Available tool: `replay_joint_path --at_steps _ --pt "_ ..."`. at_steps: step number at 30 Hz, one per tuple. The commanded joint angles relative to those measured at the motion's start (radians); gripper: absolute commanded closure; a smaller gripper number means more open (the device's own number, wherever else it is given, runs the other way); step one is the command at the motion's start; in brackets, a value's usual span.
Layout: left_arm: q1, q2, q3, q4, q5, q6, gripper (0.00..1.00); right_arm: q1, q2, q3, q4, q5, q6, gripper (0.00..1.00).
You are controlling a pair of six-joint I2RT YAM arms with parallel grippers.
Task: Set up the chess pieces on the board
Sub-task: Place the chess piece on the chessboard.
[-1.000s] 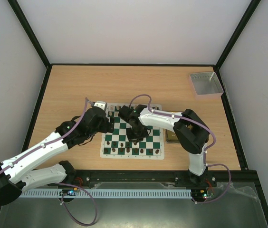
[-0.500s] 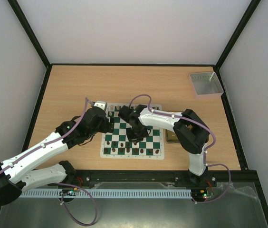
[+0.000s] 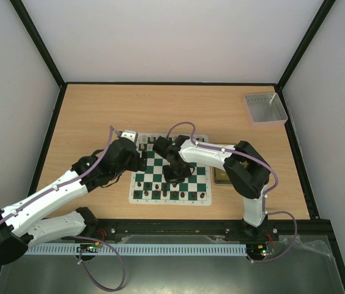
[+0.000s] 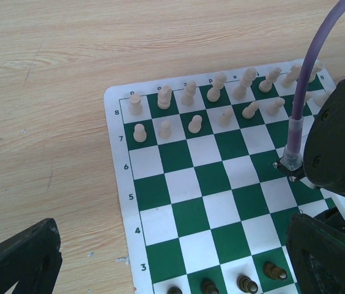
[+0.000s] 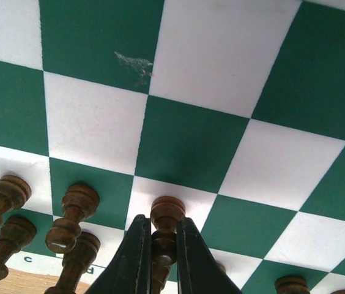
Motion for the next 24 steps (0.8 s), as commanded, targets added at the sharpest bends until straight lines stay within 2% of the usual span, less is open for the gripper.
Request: replay_joint_path --at_steps 1,24 --pt "0.005 0.002 0.006 0.001 0.004 0.001 0.01 0.009 -0.044 -0.021 -0.029 0.015 0.014 0.95" --pt "-0.003 0.004 0.007 0.003 0.012 0.004 0.01 0.014 -0.027 -0.01 -0.012 0.006 0.023 0.95"
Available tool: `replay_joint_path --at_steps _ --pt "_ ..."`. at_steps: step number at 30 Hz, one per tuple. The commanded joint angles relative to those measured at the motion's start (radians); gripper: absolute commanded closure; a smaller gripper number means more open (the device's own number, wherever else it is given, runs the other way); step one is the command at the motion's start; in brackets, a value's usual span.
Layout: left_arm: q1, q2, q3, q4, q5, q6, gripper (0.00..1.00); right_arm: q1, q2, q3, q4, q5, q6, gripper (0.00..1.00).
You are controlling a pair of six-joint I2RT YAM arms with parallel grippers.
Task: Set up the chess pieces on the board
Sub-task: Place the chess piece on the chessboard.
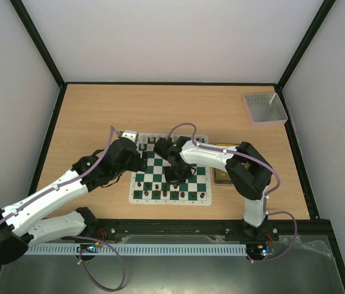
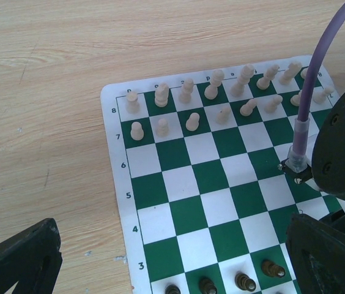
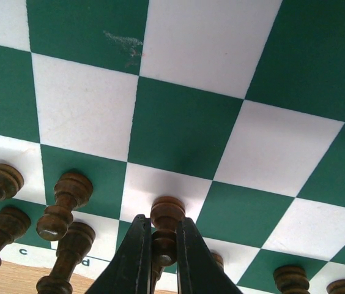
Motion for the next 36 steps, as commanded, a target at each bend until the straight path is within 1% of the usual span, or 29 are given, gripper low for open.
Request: replay_joint_path --at_steps 1,4,10,13,24,26,27,30,33,36 --pt "-0.003 -0.002 0.006 0.002 0.002 0.004 0.01 0.007 0.001 0.019 -0.011 0.007 0.005 0.95" --pt "-0.003 -0.002 0.006 0.003 0.0 0.004 0.01 0.007 0.008 0.017 -0.008 0.007 0.004 0.95" --pt "-0.004 -0.002 0.005 0.003 0.001 0.006 0.01 0.008 0.018 0.029 -0.011 0.005 0.001 0.86" --pt "-0.004 0.0 0.005 0.004 0.001 0.005 0.01 0.008 0.019 0.033 -0.012 0.008 -0.001 0.84" --pt "-0.004 0.002 0.003 0.006 0.003 0.005 0.01 0.008 0.021 0.039 -0.014 0.006 -0.007 0.78" --pt "-0.004 0.003 0.003 0.005 0.004 0.005 0.01 0.007 0.02 0.039 -0.013 0.006 -0.007 0.72" --pt "-0.004 0.002 0.003 0.005 0.003 0.005 0.01 0.008 0.02 0.038 -0.014 0.006 -0.008 0.66" --pt "-0.004 0.003 0.003 0.005 0.004 0.005 0.01 0.007 0.016 0.047 -0.025 0.027 -0.007 0.61" --pt "-0.004 0.005 0.003 0.006 0.003 0.005 0.01 0.004 0.009 0.079 -0.059 0.08 -0.002 0.61" --pt "-0.004 0.003 0.005 0.005 0.001 0.005 0.01 -0.026 -0.019 0.116 -0.092 0.111 0.007 0.62"
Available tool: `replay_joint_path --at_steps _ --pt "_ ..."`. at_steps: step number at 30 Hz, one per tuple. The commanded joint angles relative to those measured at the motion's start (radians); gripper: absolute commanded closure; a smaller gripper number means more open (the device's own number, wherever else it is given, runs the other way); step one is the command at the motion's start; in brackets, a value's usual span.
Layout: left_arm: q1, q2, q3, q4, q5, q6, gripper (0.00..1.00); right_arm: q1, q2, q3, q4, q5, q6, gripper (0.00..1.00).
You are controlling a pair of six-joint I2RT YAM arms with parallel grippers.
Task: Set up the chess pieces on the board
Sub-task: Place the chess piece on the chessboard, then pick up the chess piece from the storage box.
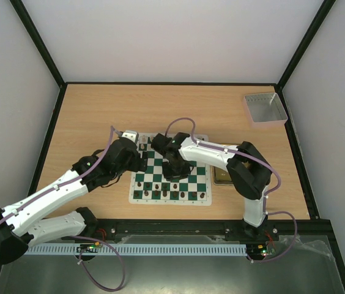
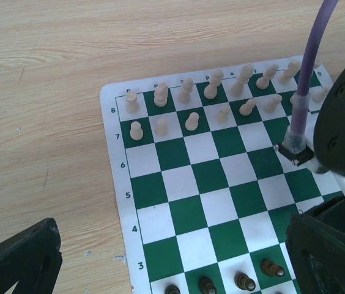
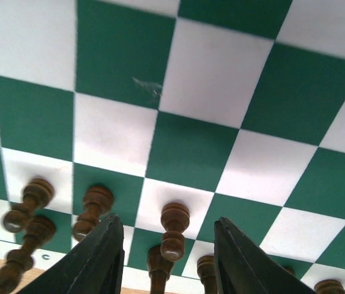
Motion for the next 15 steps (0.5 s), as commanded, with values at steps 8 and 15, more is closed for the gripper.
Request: replay_joint_path --at_steps 8,15 --pt "-0.002 -0.011 0.008 -0.004 -0.006 0.001 0.01 -0.315 -0.203 -0.004 -0.118 0.189 -0.009 0.62" --pt "-0.003 -0.007 0.006 0.002 0.001 0.005 0.01 -0.621 -0.305 -0.136 -0.111 0.336 -0.036 0.61"
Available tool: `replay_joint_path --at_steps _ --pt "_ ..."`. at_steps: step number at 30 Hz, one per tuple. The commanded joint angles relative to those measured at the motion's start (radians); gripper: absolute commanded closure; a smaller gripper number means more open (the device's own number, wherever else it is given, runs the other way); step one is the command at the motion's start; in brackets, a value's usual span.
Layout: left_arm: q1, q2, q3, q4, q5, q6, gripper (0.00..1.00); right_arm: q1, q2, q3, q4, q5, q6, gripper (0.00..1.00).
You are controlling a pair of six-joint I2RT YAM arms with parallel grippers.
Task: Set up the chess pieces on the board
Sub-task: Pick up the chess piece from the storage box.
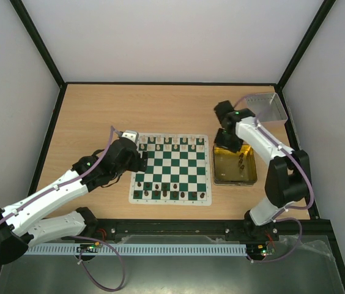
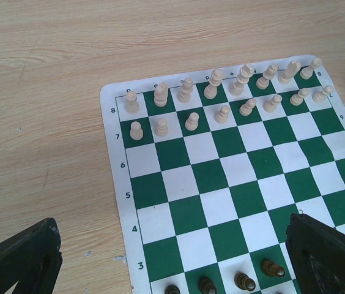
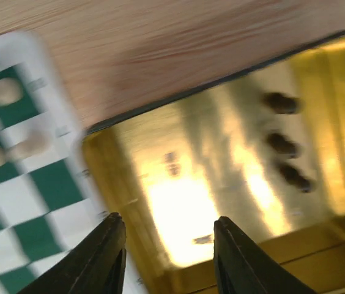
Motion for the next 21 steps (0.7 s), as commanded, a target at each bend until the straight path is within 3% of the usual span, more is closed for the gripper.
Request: replay_joint_path --at_steps 1,10,21 --pt "-0.003 -0.004 0.005 0.004 0.004 0.006 0.01 -0.117 -0.053 -0.095 -0.033 0.109 -0.011 0.61" --pt "-0.004 0.013 0.002 0.01 0.019 0.011 0.01 -0.346 -0.086 -0.245 0.087 0.0 -0.009 0.63" --pt "-0.004 0.03 0.001 0.012 0.026 0.013 0.01 -0.426 -0.022 -0.232 0.156 -0.066 -0.025 0.65"
